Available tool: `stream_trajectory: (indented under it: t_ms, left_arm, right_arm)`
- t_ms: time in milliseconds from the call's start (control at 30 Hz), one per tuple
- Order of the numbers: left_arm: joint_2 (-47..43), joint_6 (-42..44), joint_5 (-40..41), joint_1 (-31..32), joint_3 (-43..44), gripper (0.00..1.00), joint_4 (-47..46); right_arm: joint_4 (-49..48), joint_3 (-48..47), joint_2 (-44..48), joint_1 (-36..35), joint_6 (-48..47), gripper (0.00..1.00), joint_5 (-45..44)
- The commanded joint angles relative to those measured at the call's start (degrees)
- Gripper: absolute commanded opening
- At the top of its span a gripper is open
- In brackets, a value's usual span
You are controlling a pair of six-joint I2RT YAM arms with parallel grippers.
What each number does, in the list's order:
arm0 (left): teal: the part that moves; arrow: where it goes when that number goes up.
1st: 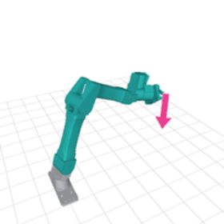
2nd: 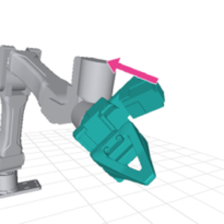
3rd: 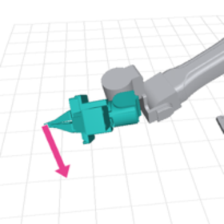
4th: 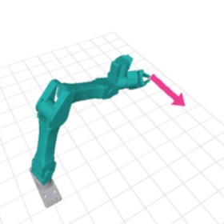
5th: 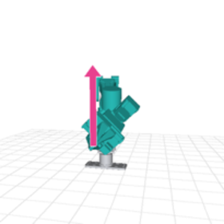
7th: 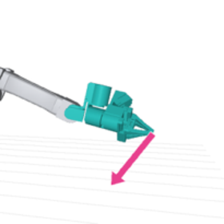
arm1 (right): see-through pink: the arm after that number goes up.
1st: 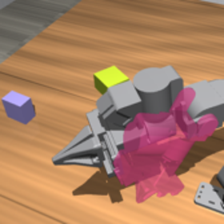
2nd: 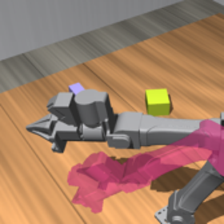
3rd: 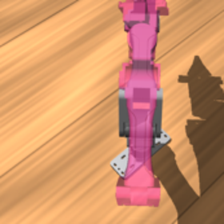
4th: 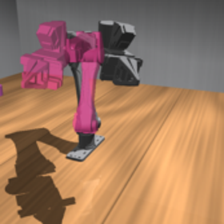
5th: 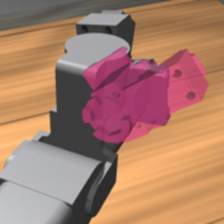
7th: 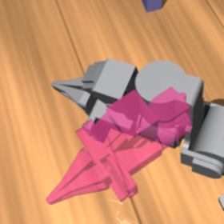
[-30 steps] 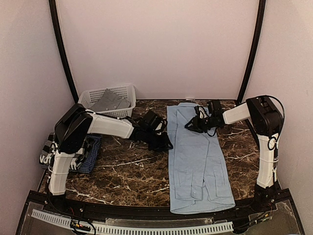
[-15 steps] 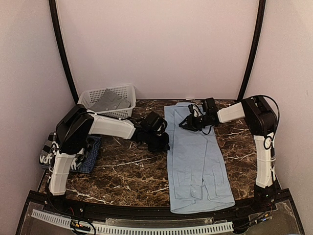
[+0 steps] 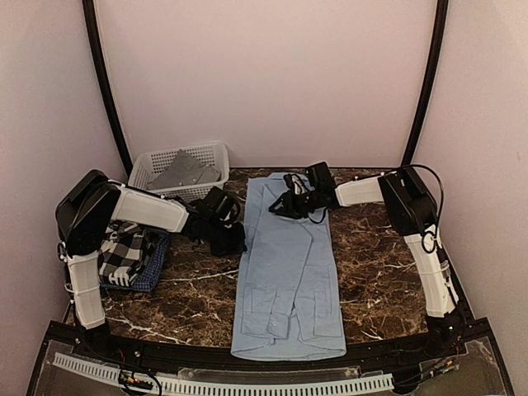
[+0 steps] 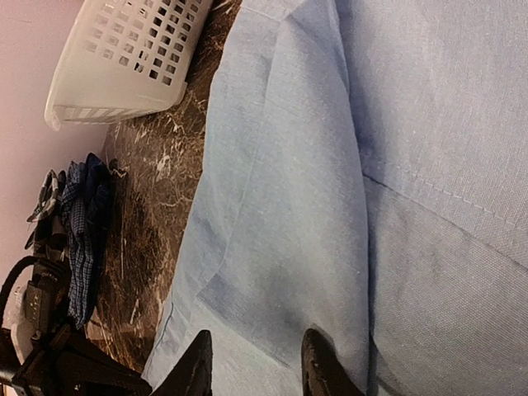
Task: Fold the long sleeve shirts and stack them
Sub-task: Move the rectangle-folded shirt to the center of the board.
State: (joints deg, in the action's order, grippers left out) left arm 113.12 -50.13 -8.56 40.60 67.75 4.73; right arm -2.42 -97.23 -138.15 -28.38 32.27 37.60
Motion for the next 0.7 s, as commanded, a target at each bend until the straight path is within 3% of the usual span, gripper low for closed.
stream_trajectory:
  t_ms: [0,233,300,467,667]
  left_arm:
    - [-1.5,2.8,0.4,-0.8,-1.7,0.00,3.7]
    - [-2.6,4.0,-0.2,-0.9,-1.3,0.00,3.7]
    - [-3.2,4.4,0.4,-0.9,-0.8,0.06,4.4]
    - [-6.6,8.2,6.8,-1.0,2.3,0.26,8.7]
    - [-7.5,12.2,3.2,-1.0,8.0,0.31,6.2]
  right_arm:
    - [5.9,-7.3,-3.2,-0.1,-0.8,0.36,-0.2]
    - [14.8,-17.9,-1.4,0.0,-6.7,0.45,0.1]
    - [15.4,-18.2,-0.1,0.0,-6.7,0.46,0.4]
    - [11.9,-8.9,7.5,-0.1,-5.6,0.46,1.2]
    - [7.5,4.1,15.3,-0.2,-5.2,0.43,0.5]
